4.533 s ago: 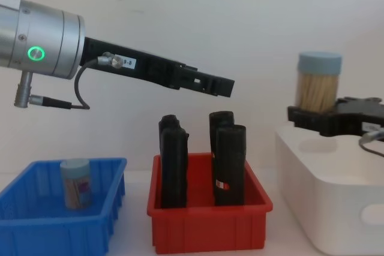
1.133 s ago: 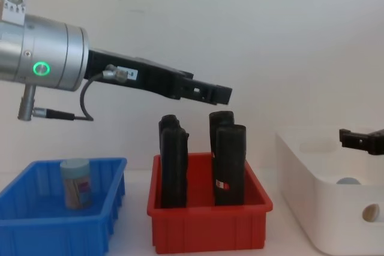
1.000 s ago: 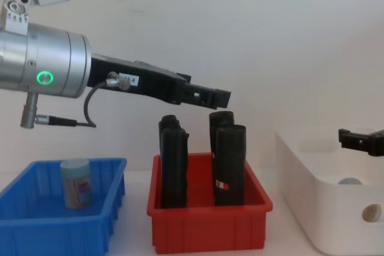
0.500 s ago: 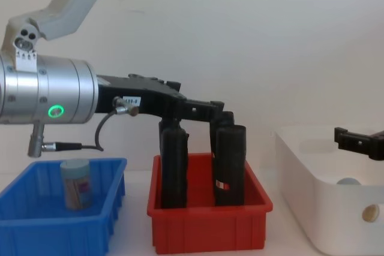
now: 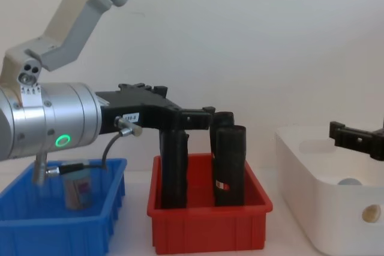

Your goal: Pick the cotton swabs from the blue box and place them into the white box.

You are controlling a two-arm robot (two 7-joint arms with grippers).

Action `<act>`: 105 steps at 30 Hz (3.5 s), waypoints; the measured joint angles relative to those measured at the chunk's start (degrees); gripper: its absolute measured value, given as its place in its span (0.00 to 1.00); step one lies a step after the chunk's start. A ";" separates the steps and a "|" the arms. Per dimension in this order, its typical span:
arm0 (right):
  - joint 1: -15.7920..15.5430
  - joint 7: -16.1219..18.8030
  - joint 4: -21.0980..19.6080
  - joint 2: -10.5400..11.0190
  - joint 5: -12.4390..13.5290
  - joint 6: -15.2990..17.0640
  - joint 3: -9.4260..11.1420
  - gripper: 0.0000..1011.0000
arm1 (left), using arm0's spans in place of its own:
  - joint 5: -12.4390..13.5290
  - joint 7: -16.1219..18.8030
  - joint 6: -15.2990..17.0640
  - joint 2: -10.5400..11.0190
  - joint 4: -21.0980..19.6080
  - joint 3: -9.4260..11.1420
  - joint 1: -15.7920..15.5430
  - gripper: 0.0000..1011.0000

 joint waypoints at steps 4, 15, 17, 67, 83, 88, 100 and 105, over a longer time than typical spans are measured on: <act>-1.30 -0.14 -1.71 0.27 0.28 -0.10 -0.09 0.99 | 0.14 2.35 -1.34 -0.03 -0.21 0.35 0.91 0.99; -2.05 -0.21 -2.63 0.38 0.45 -0.16 -0.14 0.99 | 0.62 10.80 -6.16 -0.14 -0.96 1.66 4.18 0.99; -2.04 -0.20 -2.63 0.37 0.45 -0.16 -0.13 0.99 | 0.68 11.90 -6.85 -0.15 -1.05 1.82 4.62 0.99; 22.54 19.97 31.06 -9.09 -8.13 -6.80 -2.37 0.99 | 0.95 16.48 -9.40 -0.20 -1.36 2.48 6.34 0.99; 36.70 26.00 53.10 -14.44 -11.03 -12.46 -3.96 0.99 | 0.95 16.48 -9.41 -0.20 -1.36 2.48 6.34 0.99; 41.19 26.95 60.64 -16.14 -11.80 -14.52 -4.57 0.99 | 0.95 16.48 -9.41 -0.20 -1.37 2.48 6.34 0.99; 49.46 27.60 75.54 -19.51 -13.06 -19.05 -6.00 0.93 | 0.95 16.48 -9.41 -0.20 -1.37 2.48 6.34 0.99; 52.49 27.87 81.30 -20.76 -13.36 -21.11 -6.30 0.78 | 0.95 16.48 -9.40 -0.20 -1.37 2.48 6.34 0.99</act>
